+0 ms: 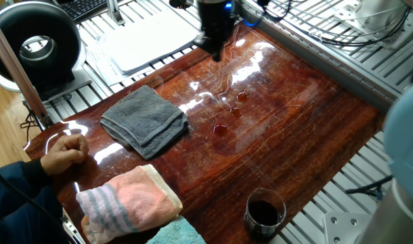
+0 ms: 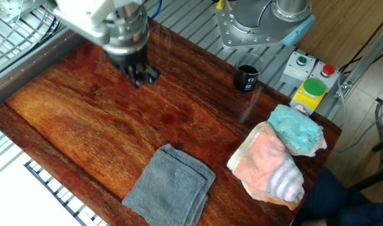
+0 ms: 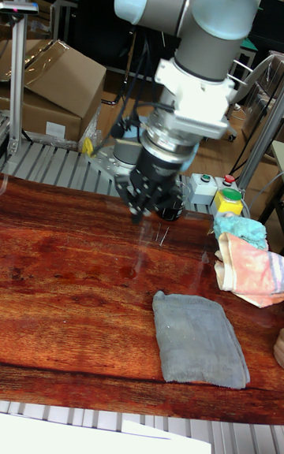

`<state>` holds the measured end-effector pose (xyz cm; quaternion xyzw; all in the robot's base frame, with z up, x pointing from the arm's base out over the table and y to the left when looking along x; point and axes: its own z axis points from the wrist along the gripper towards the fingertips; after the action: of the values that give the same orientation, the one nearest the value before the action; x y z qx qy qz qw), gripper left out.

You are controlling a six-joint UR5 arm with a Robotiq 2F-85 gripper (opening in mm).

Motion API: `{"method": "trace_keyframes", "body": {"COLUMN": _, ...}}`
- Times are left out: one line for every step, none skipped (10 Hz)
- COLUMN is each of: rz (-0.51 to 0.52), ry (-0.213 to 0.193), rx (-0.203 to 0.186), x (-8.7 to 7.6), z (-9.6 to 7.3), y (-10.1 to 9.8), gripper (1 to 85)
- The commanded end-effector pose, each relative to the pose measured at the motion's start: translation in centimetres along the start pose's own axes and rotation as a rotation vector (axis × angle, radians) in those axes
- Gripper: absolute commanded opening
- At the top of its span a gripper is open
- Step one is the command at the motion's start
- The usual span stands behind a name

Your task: Clean the table with a cloth

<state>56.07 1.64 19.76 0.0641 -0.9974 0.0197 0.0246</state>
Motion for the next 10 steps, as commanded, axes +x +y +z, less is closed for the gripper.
{"method": "trace_keyframes", "body": {"rz": -0.024, "ry": -0.043, "rx": -0.072, "x": -5.0, "z": 0.8, "y": 4.3, "gripper": 1.0}}
{"method": "trace_keyframes", "body": {"rz": -0.030, "ry": -0.033, "rx": -0.095, "x": -5.5, "z": 1.6, "y": 5.9, "gripper": 1.0}}
{"method": "trace_keyframes", "body": {"rz": -0.026, "ry": -0.035, "rx": -0.115, "x": -6.4, "z": 2.5, "y": 7.6, "gripper": 1.0}}
{"method": "trace_keyframes", "body": {"rz": -0.010, "ry": -0.051, "rx": -0.123, "x": -7.9, "z": 3.8, "y": 9.5, "gripper": 1.7}}
{"method": "trace_keyframes", "body": {"rz": -0.073, "ry": -0.034, "rx": -0.111, "x": -8.1, "z": 4.8, "y": 10.2, "gripper": 22.0}}
{"method": "trace_keyframes", "body": {"rz": -0.159, "ry": -0.007, "rx": -0.088, "x": -7.8, "z": 5.9, "y": 10.1, "gripper": 51.7}}
{"method": "trace_keyframes", "body": {"rz": -0.202, "ry": -0.013, "rx": -0.093, "x": -8.4, "z": 7.1, "y": 10.7, "gripper": 63.3}}
{"method": "trace_keyframes", "body": {"rz": -0.233, "ry": -0.025, "rx": -0.107, "x": -8.9, "z": 8.3, "y": 11.7, "gripper": 74.7}}
{"method": "trace_keyframes", "body": {"rz": -0.259, "ry": -0.033, "rx": -0.106, "x": -9.2, "z": 9.7, "y": 12.5, "gripper": 85.0}}
{"method": "trace_keyframes", "body": {"rz": -0.267, "ry": -0.041, "rx": -0.106, "x": -9.6, "z": 10.7, "y": 13.3, "gripper": 85.0}}
